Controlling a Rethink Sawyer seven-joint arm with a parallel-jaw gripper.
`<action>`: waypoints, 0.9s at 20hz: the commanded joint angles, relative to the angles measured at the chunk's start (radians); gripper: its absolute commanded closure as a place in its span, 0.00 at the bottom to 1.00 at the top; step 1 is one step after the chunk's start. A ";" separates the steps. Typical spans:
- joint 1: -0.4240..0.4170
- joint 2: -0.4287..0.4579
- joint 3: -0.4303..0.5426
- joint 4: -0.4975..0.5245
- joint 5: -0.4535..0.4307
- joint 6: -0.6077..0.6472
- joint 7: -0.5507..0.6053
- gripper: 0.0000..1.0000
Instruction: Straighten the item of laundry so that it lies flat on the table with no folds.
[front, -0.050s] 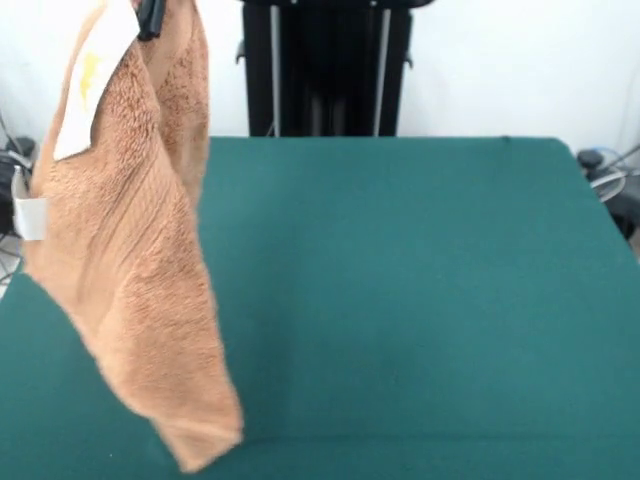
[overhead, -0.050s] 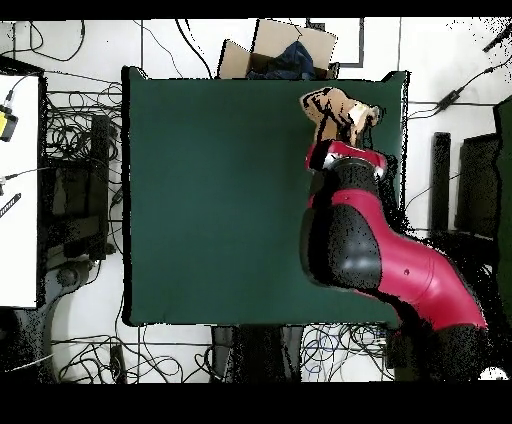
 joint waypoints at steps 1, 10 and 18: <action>0.021 0.029 0.104 0.107 -0.052 0.010 0.207 1.00; 0.027 0.017 0.074 0.166 -0.051 -0.088 0.269 1.00; -0.099 0.039 0.177 0.245 -0.099 -0.182 0.338 1.00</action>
